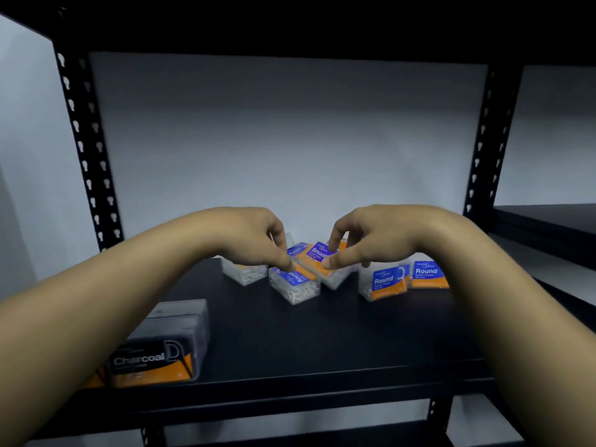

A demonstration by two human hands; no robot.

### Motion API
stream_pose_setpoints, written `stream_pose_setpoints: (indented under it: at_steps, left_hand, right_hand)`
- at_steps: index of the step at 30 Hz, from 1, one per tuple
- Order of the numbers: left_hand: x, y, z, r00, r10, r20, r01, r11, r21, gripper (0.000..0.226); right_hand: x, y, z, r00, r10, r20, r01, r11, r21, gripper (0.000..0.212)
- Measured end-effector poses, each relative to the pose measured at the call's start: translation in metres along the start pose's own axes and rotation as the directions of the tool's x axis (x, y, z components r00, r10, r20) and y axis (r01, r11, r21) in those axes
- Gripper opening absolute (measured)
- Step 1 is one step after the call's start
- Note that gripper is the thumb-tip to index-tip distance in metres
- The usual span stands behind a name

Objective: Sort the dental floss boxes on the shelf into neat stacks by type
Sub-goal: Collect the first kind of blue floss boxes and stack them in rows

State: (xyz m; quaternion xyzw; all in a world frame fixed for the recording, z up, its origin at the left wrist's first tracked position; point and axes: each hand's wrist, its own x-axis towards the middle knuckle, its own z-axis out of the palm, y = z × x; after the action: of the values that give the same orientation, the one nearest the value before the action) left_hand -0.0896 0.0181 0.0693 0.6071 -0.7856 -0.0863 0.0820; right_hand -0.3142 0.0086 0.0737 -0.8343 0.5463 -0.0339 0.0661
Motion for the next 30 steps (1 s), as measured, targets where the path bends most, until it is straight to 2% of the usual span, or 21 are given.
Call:
stream_pose_setpoints:
  at_steps: [4, 11, 15, 19, 22, 25, 30]
  left_hand:
    - [0.014, 0.026, 0.004, 0.997, -0.049, -0.059, 0.054, 0.995, 0.081, 0.028]
    - [0.049, 0.039, 0.026, 0.968, -0.202, -0.151, 0.209, 0.977, 0.032, 0.035]
    - [0.068, 0.03, 0.049, 0.922, -0.294, -0.252, 0.266, 0.954, -0.141, 0.036]
    - [0.078, 0.018, 0.085, 0.841, -0.365, -0.4, 0.262, 0.92, -0.29, 0.026]
    - [0.079, 0.017, 0.098, 0.829, -0.361, -0.427, 0.25, 0.922, -0.295, 0.019]
    - [0.078, 0.013, 0.1, 0.811, -0.348, -0.47, 0.25, 0.933, -0.26, 0.023]
    - [0.076, 0.005, 0.102, 0.801, -0.436, -0.409, 0.383, 0.9, -0.208, 0.038]
  right_hand:
    - [-0.004, 0.029, -0.005, 0.999, -0.022, -0.028, 0.021, 1.0, -0.017, 0.05]
    - [0.018, 0.073, 0.001, 0.994, -0.08, -0.073, 0.08, 0.997, -0.006, 0.054]
    - [0.032, 0.091, 0.004, 0.993, -0.109, -0.048, 0.11, 0.994, 0.006, 0.053]
    - [0.043, 0.1, 0.01, 0.987, -0.152, -0.05, 0.155, 0.986, 0.063, 0.046]
    - [0.045, 0.107, 0.022, 0.981, -0.176, -0.076, 0.184, 0.975, 0.122, 0.043]
    - [0.041, 0.112, 0.03, 0.98, -0.188, -0.07, 0.196, 0.973, 0.122, 0.048]
    - [0.046, 0.117, 0.039, 0.985, -0.16, -0.07, 0.163, 0.986, 0.045, 0.049]
